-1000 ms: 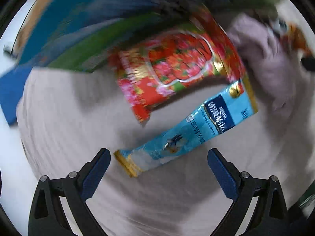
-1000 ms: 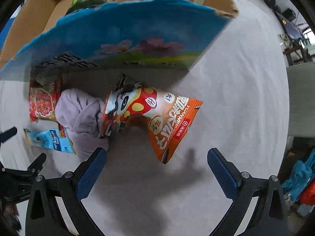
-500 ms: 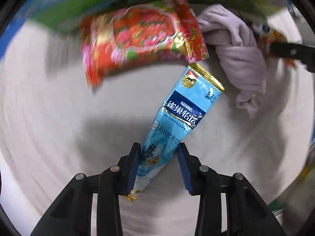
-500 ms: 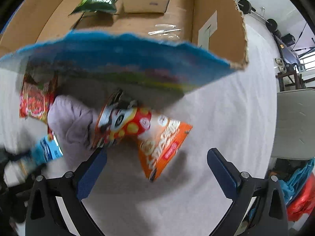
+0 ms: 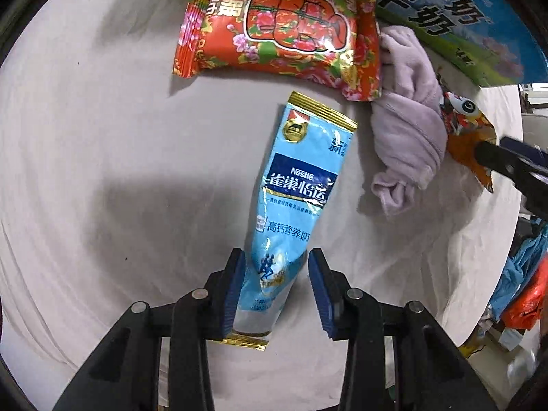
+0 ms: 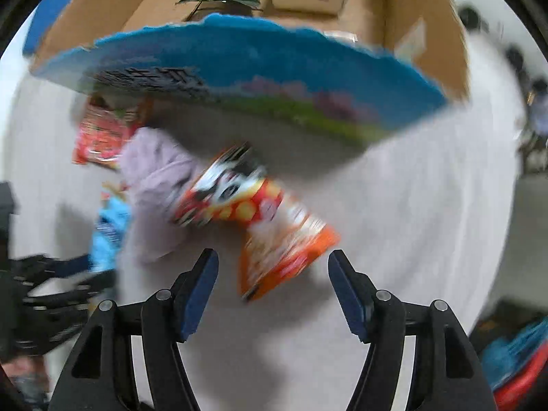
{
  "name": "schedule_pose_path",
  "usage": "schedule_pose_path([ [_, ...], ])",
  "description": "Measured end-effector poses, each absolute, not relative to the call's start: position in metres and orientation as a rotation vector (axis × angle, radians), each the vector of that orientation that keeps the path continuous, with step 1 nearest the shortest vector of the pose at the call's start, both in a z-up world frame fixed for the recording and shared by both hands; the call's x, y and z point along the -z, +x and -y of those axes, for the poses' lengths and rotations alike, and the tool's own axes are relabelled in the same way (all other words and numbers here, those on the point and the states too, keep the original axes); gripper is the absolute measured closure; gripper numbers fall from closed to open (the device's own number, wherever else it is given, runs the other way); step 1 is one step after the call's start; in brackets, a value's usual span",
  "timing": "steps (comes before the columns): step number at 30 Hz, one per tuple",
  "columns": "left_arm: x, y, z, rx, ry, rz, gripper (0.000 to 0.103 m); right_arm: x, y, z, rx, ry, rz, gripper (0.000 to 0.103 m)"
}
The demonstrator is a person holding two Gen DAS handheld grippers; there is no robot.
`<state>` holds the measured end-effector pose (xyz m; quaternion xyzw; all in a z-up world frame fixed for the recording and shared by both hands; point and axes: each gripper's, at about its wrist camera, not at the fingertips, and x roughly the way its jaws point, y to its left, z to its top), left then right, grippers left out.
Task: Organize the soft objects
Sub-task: 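Grasp the blue Nestle milk stick with the left tool while the right tool grasps the orange panda bag, then carry the milk stick with the left tool while the right tool carries the panda bag into the box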
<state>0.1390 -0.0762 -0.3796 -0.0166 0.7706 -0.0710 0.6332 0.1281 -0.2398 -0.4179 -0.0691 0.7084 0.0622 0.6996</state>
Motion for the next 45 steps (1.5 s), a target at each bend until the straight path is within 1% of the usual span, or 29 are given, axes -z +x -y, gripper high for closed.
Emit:
schedule_pose_path([
  [2, 0.383, 0.137, 0.073, 0.154, -0.036, -1.765, 0.067, 0.428, 0.135, 0.236, -0.144, -0.175, -1.585, 0.034],
  [3, 0.382, 0.135, 0.076, 0.149, -0.036, -1.766, 0.067, 0.432, 0.137, 0.235, -0.159, -0.168, -1.592, 0.038],
  [4, 0.379, 0.138, 0.075, 0.146, -0.041, -1.767, 0.067, 0.436, 0.138, 0.234, -0.155, -0.157, -1.601, 0.046],
  [6, 0.382, 0.142, 0.073, 0.147, -0.052, -1.771, 0.067, 0.436, 0.136, 0.243, -0.106, -0.118, -1.595, 0.052],
  [9, 0.382, 0.147, 0.071, 0.153, -0.051, -1.767, 0.067, 0.439, 0.122, 0.269, 0.082, -0.005, -1.673, 0.058],
  [12, 0.383, 0.144, 0.075, 0.153, -0.063, -1.774, 0.067, 0.434, 0.095, 0.286, 0.176, 0.175, -1.705, 0.058],
  [13, 0.386, 0.147, 0.064, 0.156, -0.067, -1.78, 0.067, 0.434, 0.088, 0.289, 0.163, 0.24, -1.72, 0.058],
  [14, 0.387, 0.147, 0.064, 0.159, -0.07, -1.788, 0.067, 0.435, 0.081, 0.291, 0.123, 0.325, -1.741, 0.051],
  [15, 0.388, 0.148, 0.063, 0.159, -0.073, -1.791, 0.067, 0.436, 0.075, 0.294, 0.072, 0.423, -1.764, 0.036],
  [16, 0.389, 0.149, 0.062, 0.159, -0.076, -1.795, 0.067, 0.435, 0.072, 0.296, 0.04, 0.468, -1.771, 0.029],
  [17, 0.39, 0.151, 0.062, 0.161, -0.072, -1.804, 0.067, 0.432, 0.071, 0.298, 0.025, 0.47, -1.763, 0.026],
  [21, 0.39, 0.159, 0.066, 0.178, -0.041, -1.822, 0.067, 0.418, 0.084, 0.301, 0.007, 0.289, -1.695, 0.025],
  [23, 0.388, 0.163, 0.073, 0.198, -0.033, -1.824, 0.067, 0.421, 0.088, 0.295, -0.027, 0.194, -1.685, 0.026],
  [25, 0.389, 0.164, 0.079, 0.231, -0.046, -1.843, 0.067, 0.436, 0.095, 0.294, -0.062, 0.099, -1.691, 0.026],
  [26, 0.391, 0.164, 0.08, 0.248, -0.073, -1.861, 0.069, 0.442, 0.096, 0.289, -0.078, 0.081, -1.702, 0.026],
  [27, 0.394, 0.163, 0.08, 0.259, -0.103, -1.879, 0.07, 0.449, 0.096, 0.286, -0.093, 0.088, -1.723, 0.032],
  [28, 0.396, 0.163, 0.08, 0.261, -0.114, -1.887, 0.07, 0.454, 0.096, 0.286, -0.104, 0.117, -1.737, 0.039],
  [29, 0.396, 0.163, 0.08, 0.26, -0.11, -1.879, 0.07, 0.454, 0.097, 0.293, -0.107, 0.14, -1.747, 0.052],
  [31, 0.396, 0.165, 0.081, 0.261, -0.088, -1.876, 0.07, 0.454, 0.096, 0.292, -0.08, 0.148, -1.725, 0.054],
  [34, 0.394, 0.165, 0.085, 0.246, -0.069, -1.861, 0.071, 0.452, 0.092, 0.291, -0.051, 0.161, -1.712, 0.055],
  [35, 0.393, 0.165, 0.088, 0.235, -0.051, -1.848, 0.074, 0.451, 0.088, 0.291, -0.047, 0.161, -1.713, 0.055],
  [37, 0.391, 0.163, 0.093, 0.225, -0.026, -1.816, 0.075, 0.452, 0.073, 0.285, -0.028, 0.155, -1.715, 0.055],
  [38, 0.389, 0.161, 0.096, 0.216, -0.02, -1.803, 0.076, 0.456, 0.082, 0.284, -0.02, 0.152, -1.713, 0.055],
  [42, 0.376, 0.158, 0.097, 0.202, -0.024, -1.759, 0.077, 0.436, 0.072, 0.282, 0.024, 0.122, -1.678, 0.055],
  [45, 0.353, 0.15, 0.094, 0.214, -0.016, -1.718, 0.077, 0.413, 0.076, 0.268, 0.028, 0.139, -1.646, 0.055],
])
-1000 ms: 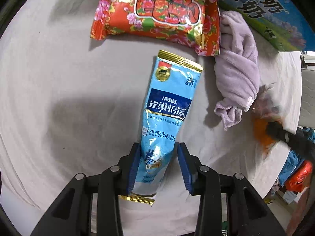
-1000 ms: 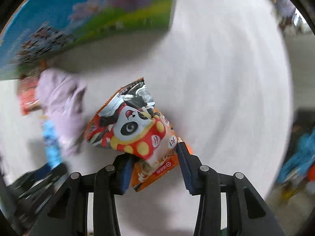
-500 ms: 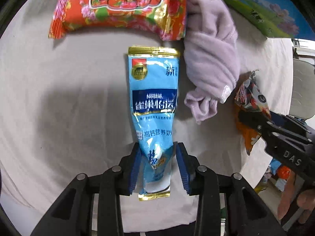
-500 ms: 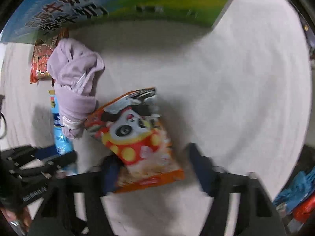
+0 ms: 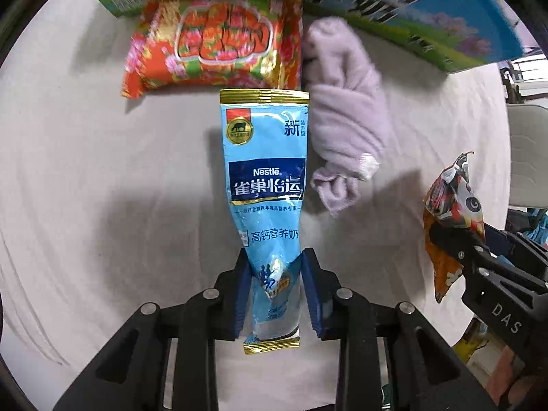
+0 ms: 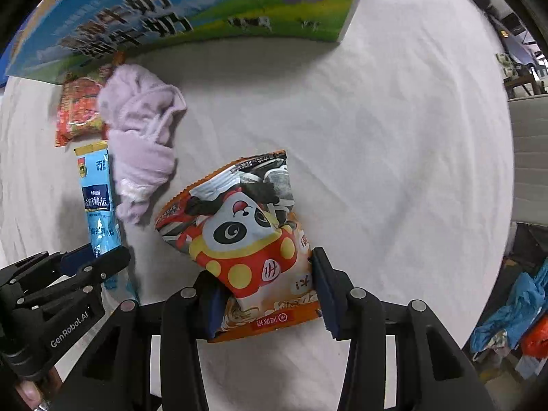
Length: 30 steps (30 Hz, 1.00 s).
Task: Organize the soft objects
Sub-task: 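Carry the milk stick with the left tool while the right tool carries the panda bag into the box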
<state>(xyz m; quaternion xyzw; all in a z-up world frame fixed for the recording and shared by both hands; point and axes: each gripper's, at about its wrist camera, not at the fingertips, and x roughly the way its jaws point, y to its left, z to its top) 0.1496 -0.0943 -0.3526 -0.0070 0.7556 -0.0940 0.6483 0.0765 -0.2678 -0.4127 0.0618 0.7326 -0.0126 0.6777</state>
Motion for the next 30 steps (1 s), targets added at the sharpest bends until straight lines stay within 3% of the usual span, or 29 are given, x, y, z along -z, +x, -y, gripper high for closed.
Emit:
schedule_pose_path([
  [10, 0.269, 0.149, 0.094, 0.248, -0.007, -1.544, 0.077, 0.32, 0.072, 0.269, 0.019, 0.183, -1.505, 0.055],
  [23, 0.176, 0.224, 0.088, 0.341, -0.098, -1.373, 0.077, 0.217, 0.106, 0.262, -0.073, 0.243, -1.324, 0.056],
  [30, 0.162, 0.297, 0.084, 0.346, -0.059, -1.339, 0.077, 0.227, 0.176, 0.272, -0.015, 0.262, -1.323, 0.056],
])
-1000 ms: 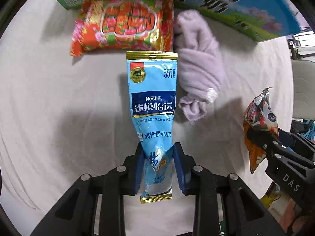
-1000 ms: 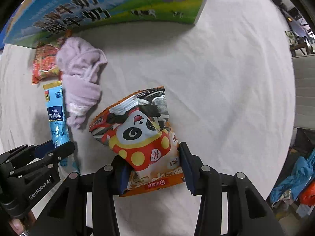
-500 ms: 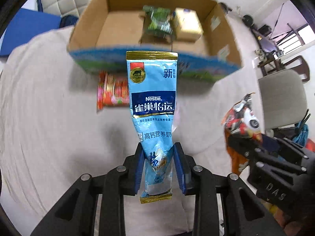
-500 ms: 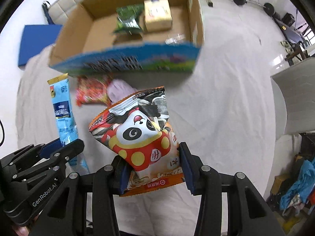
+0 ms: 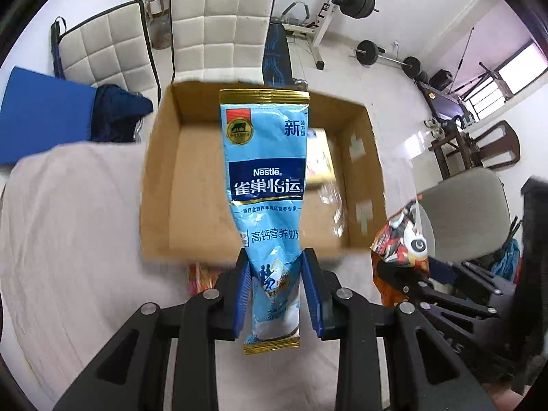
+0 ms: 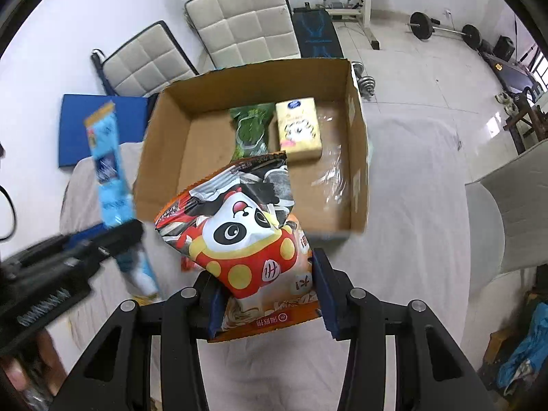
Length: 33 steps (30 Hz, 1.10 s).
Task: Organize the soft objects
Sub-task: 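Carry the milk stick with the left tool while the right tool carries the panda bag into the box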
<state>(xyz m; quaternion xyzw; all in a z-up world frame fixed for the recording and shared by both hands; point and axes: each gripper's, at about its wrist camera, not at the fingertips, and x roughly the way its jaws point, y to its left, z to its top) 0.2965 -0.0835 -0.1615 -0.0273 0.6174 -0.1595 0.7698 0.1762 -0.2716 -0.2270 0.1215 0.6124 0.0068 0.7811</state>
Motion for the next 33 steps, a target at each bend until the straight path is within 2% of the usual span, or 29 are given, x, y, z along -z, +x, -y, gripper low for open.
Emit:
schedule_pose_path([
  [6, 0.181, 0.362, 0.09, 0.32, -0.016, -1.379, 0.077, 0.277, 0.231, 0.281, 0.068, 0.278, -1.411, 0.056],
  [12, 0.231, 0.418, 0.093, 0.283, -0.009, -1.486, 0.077, 0.328, 0.256, 0.278, 0.142, 0.253, -1.487, 0.056],
  [19, 0.289, 0.456, 0.097, 0.252, 0.02, -1.58, 0.077, 0.371, 0.27, 0.278, 0.22, 0.289, -1.558, 0.056],
  [26, 0.32, 0.476, 0.1, 0.248, 0.015, -1.633, 0.076, 0.404, 0.274, 0.284, 0.268, 0.384, -1.623, 0.055],
  [31, 0.328, 0.484, 0.103, 0.263, 0.021, -1.663, 0.074, 0.413, 0.274, 0.28, 0.27, 0.339, -1.636, 0.055],
  [32, 0.329, 0.485, 0.102, 0.258, 0.018, -1.67, 0.073, 0.413, 0.274, 0.28, 0.266, 0.331, -1.634, 0.051],
  [33, 0.329, 0.485, 0.102, 0.253, 0.005, -1.677, 0.073, 0.412, 0.274, 0.279, 0.269, 0.319, -1.635, 0.04],
])
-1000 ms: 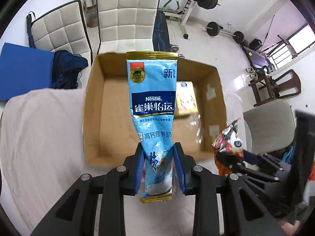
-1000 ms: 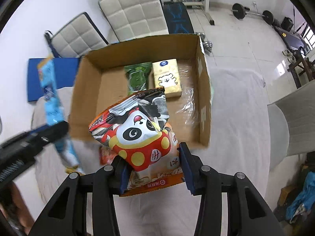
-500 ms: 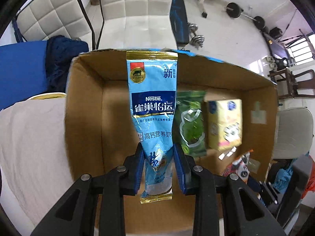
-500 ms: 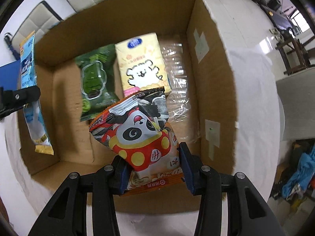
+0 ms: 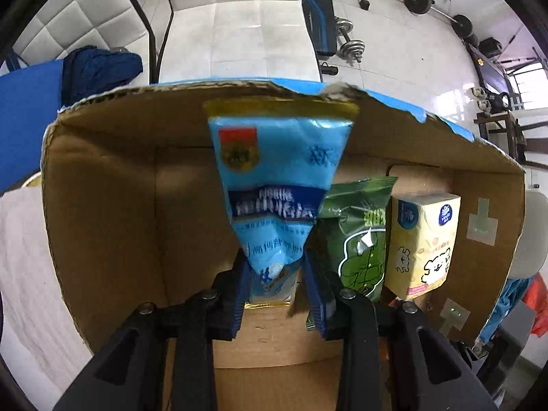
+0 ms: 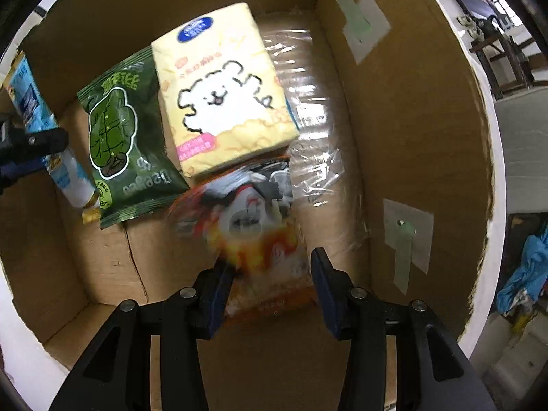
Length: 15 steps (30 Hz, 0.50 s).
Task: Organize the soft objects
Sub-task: 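Carry the milk stick with the left tool while the right tool carries the panda bag into the box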
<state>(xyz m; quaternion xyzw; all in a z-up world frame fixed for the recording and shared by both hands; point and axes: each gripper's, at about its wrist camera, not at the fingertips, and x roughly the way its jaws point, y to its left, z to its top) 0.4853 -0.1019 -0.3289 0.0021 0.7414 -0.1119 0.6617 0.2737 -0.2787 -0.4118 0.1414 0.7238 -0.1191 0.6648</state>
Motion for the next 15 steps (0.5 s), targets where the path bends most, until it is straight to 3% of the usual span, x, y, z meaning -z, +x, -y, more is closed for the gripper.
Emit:
schedule_pose_path([
  [2, 0.326, 0.484, 0.1, 0.246, -0.028, -1.686, 0.071, 0.407, 0.275, 0.275, 0.254, 0.308, -1.622, 0.028],
  [7, 0.309, 0.475, 0.096, 0.231, -0.006, -1.639, 0.06, 0.392, 0.274, 0.267, 0.22, 0.295, -1.592, 0.026],
  [9, 0.301, 0.47, 0.094, 0.232, 0.003, -1.618, 0.059, 0.385, 0.273, 0.261, 0.21, 0.276, -1.577, 0.019],
  [14, 0.27, 0.448, 0.081, 0.228, 0.019, -1.517, 0.041, 0.363, 0.264, 0.249, 0.161, 0.231, -1.523, 0.014],
  [15, 0.264, 0.442, 0.079, 0.224, 0.02, -1.491, 0.037, 0.358, 0.263, 0.247, 0.155, 0.219, -1.507, 0.009],
])
